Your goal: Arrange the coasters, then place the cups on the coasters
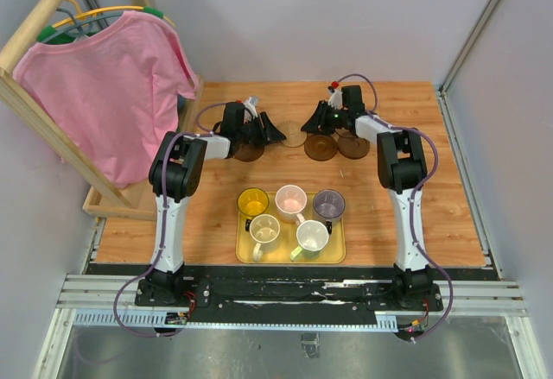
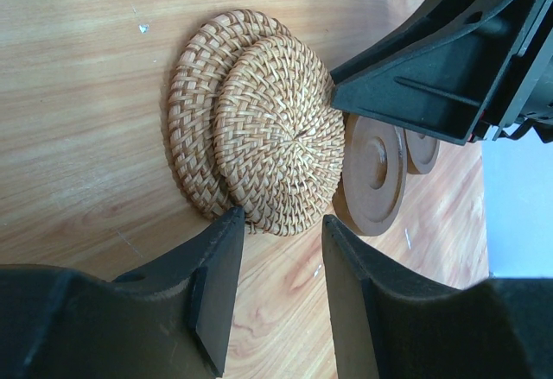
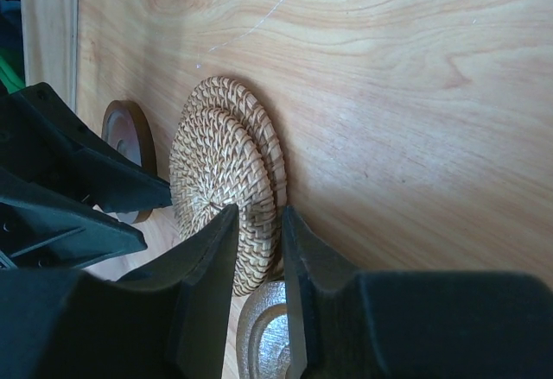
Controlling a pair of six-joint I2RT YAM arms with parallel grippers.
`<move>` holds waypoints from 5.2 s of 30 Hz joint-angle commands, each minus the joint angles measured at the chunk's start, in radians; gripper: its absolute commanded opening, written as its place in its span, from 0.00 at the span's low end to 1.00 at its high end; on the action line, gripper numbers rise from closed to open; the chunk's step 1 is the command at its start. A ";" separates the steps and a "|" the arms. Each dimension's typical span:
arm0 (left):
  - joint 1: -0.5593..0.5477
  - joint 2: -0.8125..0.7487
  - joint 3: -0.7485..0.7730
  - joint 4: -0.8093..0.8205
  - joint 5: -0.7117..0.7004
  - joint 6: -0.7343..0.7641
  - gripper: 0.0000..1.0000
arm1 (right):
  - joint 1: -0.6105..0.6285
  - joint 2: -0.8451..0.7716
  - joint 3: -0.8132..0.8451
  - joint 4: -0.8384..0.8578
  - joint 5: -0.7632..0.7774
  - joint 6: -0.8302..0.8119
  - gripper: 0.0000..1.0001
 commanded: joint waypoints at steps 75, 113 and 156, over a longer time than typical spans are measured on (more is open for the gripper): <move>0.022 -0.472 -0.377 -0.208 -0.472 0.313 0.64 | -0.408 -0.633 -0.689 -0.170 0.695 -0.123 0.01; 0.022 -0.434 -0.365 -0.203 -0.460 0.302 0.68 | 0.015 -0.441 -0.236 -0.373 0.740 -0.534 0.54; 0.022 -0.416 -0.357 -0.213 -0.464 0.299 0.68 | -0.030 -0.353 -0.218 -0.494 0.967 -0.443 0.01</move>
